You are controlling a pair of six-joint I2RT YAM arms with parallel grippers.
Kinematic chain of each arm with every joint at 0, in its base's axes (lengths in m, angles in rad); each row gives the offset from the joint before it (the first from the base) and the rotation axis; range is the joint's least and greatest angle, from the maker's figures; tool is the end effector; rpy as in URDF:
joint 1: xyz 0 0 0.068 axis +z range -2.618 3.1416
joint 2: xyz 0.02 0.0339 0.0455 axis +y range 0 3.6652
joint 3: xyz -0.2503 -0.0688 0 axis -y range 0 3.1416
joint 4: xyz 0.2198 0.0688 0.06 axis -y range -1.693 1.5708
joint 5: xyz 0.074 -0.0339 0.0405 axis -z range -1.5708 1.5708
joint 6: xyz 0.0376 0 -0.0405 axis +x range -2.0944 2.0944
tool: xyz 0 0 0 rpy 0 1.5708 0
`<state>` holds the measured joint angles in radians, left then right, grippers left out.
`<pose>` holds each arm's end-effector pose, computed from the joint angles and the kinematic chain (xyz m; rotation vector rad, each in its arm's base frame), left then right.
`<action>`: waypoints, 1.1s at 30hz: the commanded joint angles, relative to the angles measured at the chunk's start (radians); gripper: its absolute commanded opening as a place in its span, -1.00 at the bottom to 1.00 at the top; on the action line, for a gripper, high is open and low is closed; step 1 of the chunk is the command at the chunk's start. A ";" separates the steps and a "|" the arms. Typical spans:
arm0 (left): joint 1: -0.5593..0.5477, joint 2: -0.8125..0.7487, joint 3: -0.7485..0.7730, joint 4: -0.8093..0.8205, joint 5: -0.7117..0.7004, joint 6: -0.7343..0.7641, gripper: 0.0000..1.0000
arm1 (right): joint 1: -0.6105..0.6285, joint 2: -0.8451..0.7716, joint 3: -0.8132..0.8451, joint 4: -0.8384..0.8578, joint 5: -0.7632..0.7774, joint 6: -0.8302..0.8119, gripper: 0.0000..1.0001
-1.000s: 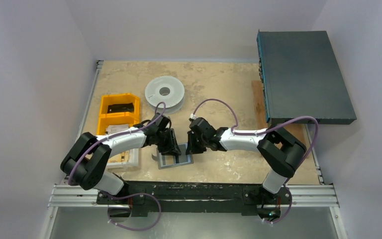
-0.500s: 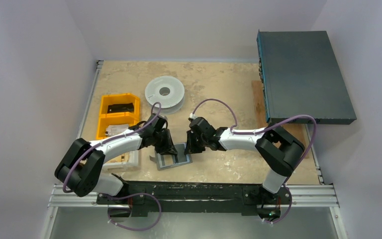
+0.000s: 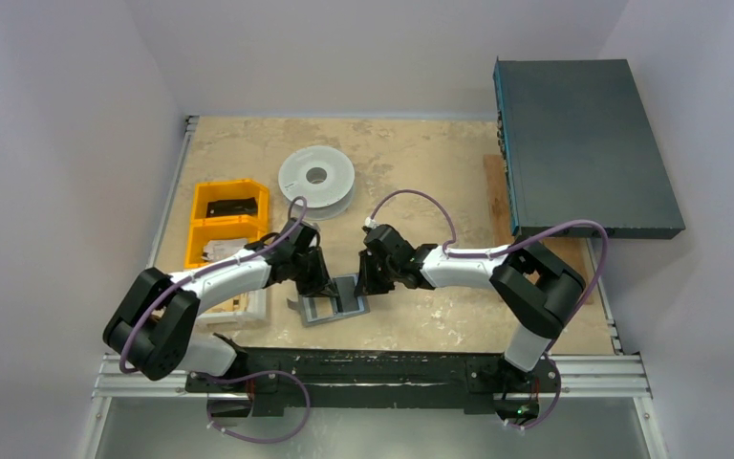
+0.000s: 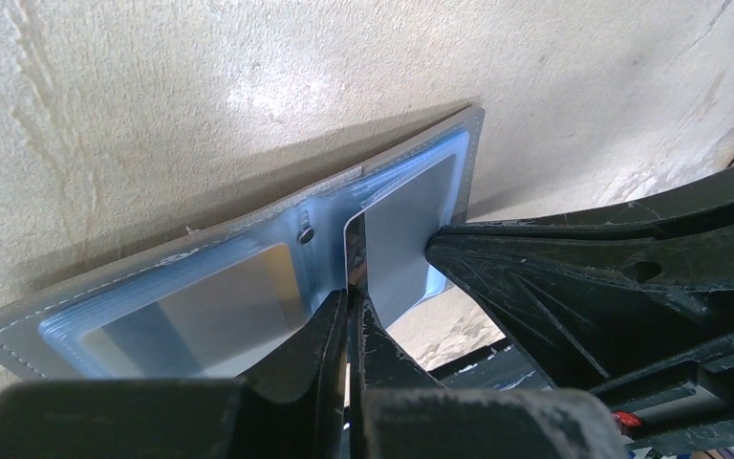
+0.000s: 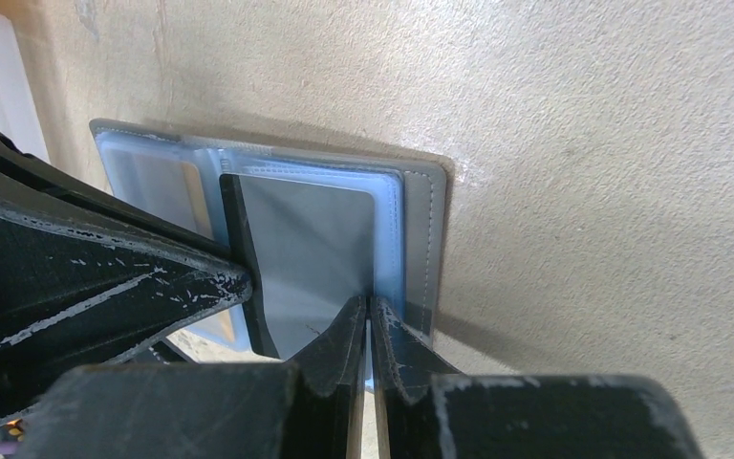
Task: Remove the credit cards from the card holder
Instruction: Remove the credit card from the card holder.
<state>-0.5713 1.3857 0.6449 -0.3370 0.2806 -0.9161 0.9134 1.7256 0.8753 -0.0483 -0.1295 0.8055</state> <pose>0.1868 -0.1324 0.1584 -0.3908 2.8369 -0.7850 0.1905 0.2547 0.1481 -0.2050 2.6716 0.8223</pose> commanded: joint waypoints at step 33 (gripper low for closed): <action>0.110 -0.093 -0.061 -0.082 0.054 0.128 -1.00 | 0.001 0.097 -0.054 -0.064 0.065 0.012 -0.96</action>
<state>-0.4709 1.3182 0.5949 -0.3878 0.3401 -0.8246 0.9134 1.7550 0.8745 0.0212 -0.1467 0.8394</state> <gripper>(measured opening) 0.009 0.022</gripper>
